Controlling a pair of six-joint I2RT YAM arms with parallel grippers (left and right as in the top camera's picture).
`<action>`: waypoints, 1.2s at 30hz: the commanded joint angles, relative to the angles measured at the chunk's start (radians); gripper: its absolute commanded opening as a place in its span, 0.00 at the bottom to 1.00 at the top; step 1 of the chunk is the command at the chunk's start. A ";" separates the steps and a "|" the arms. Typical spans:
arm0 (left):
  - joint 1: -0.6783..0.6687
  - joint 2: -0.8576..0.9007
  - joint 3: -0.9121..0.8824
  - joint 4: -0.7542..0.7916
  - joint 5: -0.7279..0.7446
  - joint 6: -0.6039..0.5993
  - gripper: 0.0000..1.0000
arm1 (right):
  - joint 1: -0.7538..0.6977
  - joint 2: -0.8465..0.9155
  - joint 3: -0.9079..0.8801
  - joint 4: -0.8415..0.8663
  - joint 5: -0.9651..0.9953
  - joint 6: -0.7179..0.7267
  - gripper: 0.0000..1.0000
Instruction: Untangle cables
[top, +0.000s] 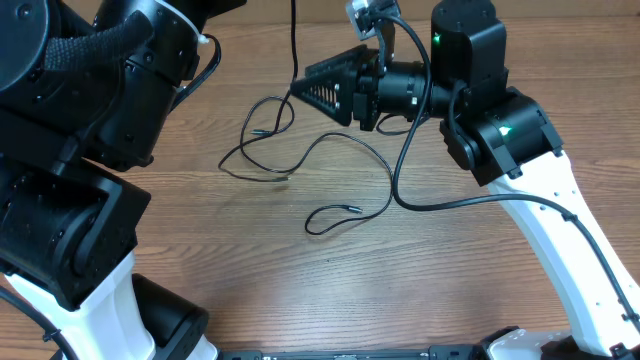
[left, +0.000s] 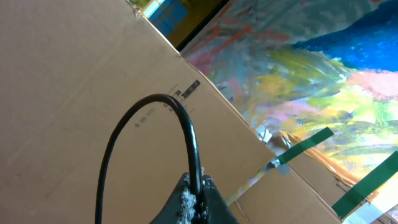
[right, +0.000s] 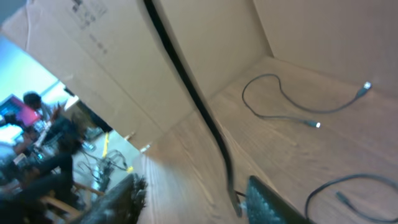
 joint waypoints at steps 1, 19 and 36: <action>-0.006 -0.012 0.010 0.018 -0.008 0.015 0.04 | 0.000 -0.014 0.009 0.005 0.008 0.002 0.62; -0.006 -0.012 0.010 0.027 0.024 0.003 0.04 | -0.005 -0.014 0.009 0.001 0.055 0.002 0.64; -0.006 -0.012 0.010 -0.003 -0.006 -0.001 0.04 | -0.005 -0.014 0.009 0.006 0.078 0.001 0.72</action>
